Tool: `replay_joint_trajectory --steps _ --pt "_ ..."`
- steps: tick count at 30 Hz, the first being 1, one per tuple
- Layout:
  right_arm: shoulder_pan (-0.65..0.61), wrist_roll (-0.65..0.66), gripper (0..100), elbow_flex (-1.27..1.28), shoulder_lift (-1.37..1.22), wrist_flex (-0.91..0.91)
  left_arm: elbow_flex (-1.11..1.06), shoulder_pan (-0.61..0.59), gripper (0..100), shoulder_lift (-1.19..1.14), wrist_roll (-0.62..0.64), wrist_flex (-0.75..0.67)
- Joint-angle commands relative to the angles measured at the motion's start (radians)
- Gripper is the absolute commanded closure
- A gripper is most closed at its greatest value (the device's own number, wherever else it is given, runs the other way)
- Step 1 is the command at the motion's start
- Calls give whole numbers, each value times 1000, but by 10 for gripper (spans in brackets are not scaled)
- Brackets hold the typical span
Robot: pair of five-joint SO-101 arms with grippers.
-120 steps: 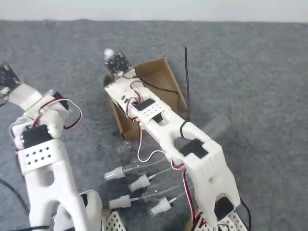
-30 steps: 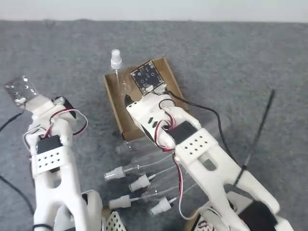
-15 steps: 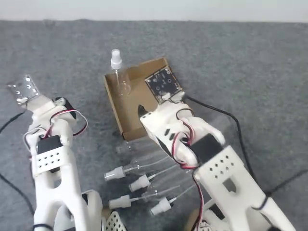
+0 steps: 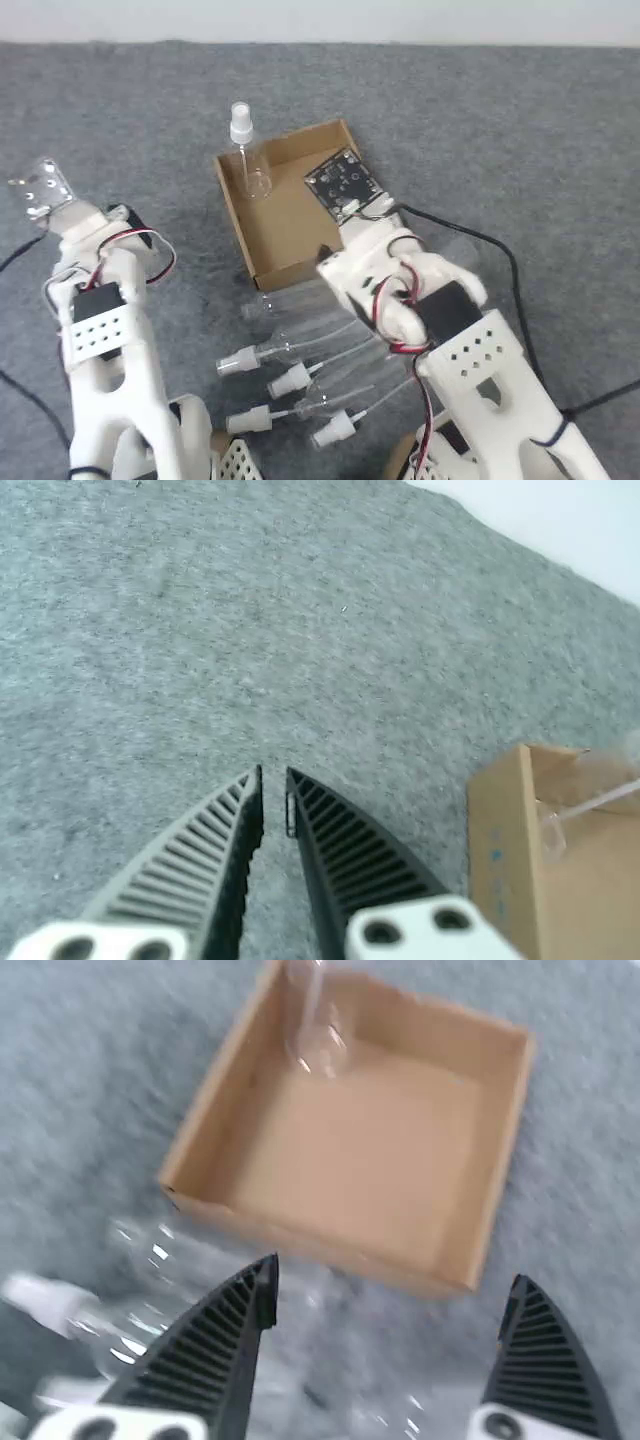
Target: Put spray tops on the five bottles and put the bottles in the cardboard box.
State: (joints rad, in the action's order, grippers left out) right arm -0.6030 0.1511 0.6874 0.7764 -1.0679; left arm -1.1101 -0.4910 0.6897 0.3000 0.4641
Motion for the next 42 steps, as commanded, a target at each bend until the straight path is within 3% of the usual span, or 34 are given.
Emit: replay_joint_trajectory --steps 1,6,12,18,25,42 --pt "65 80 701 -5 44 -53 5 -6 966 41 -6 -37" --pt "88 97 701 -15 51 -111 5 -6 966 43 -6 -37" --pt "91 3 701 -55 42 -145 5 -6 966 44 -6 -37" --pt "108 155 701 -95 42 -252 5 -6 966 43 -6 -37" --pt "223 385 699 -107 38 -269 5 -6 966 40 -8 -35" --pt "234 821 698 -109 -234 -272 5 -6 966 37 -9 -35"
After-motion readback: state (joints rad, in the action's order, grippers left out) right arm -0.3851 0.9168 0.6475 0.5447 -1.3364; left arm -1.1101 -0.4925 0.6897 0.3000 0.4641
